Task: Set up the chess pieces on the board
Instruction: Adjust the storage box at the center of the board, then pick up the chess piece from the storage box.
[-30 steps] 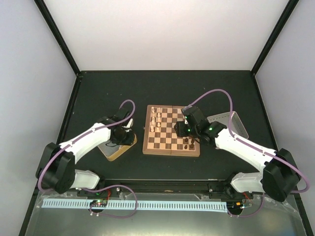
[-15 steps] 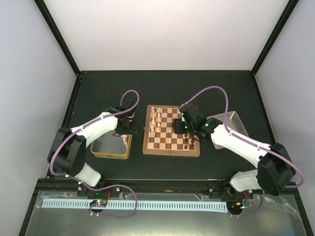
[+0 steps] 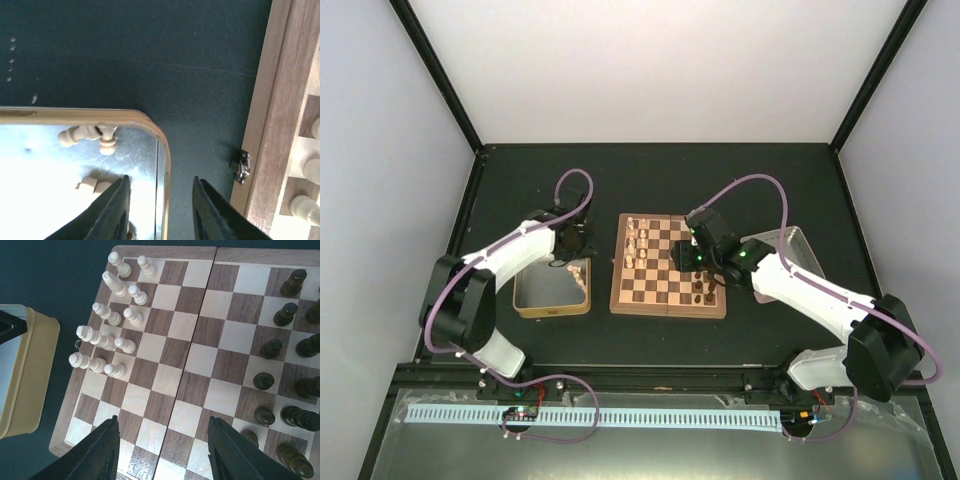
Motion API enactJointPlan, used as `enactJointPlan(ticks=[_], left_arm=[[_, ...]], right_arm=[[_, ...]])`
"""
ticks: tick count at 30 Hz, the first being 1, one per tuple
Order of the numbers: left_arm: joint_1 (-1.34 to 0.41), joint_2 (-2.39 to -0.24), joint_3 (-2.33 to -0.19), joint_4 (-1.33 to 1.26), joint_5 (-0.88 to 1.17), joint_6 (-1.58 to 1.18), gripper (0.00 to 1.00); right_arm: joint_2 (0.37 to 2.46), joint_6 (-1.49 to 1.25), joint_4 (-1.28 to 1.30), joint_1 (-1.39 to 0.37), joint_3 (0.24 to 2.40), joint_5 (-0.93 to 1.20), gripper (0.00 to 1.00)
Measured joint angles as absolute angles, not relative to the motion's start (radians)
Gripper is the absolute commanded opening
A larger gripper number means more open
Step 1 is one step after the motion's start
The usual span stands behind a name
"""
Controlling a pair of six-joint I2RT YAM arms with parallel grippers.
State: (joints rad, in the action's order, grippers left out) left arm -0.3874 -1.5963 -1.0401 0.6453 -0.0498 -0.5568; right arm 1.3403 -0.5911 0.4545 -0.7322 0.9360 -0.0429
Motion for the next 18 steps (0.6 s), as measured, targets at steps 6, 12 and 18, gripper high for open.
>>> enactJointPlan(ticks=[6, 12, 18], left_arm=[[-0.386, -1.446, -0.951, 0.643, -0.078, -0.580, 0.37], [-0.385, -1.455, -0.893, 0.642, -0.084, -0.590, 0.23], [-0.383, -1.509, -0.888, 0.643, -0.084, -0.590, 0.23]], right_arm=[[1.327, -0.607, 0.454, -0.732, 0.936, -0.042, 0.48], [1.325, -0.624, 0.447, -0.732, 0.931, -0.043, 0.47], [1.311, -0.635, 0.448, -0.732, 0.914, -0.043, 0.46]])
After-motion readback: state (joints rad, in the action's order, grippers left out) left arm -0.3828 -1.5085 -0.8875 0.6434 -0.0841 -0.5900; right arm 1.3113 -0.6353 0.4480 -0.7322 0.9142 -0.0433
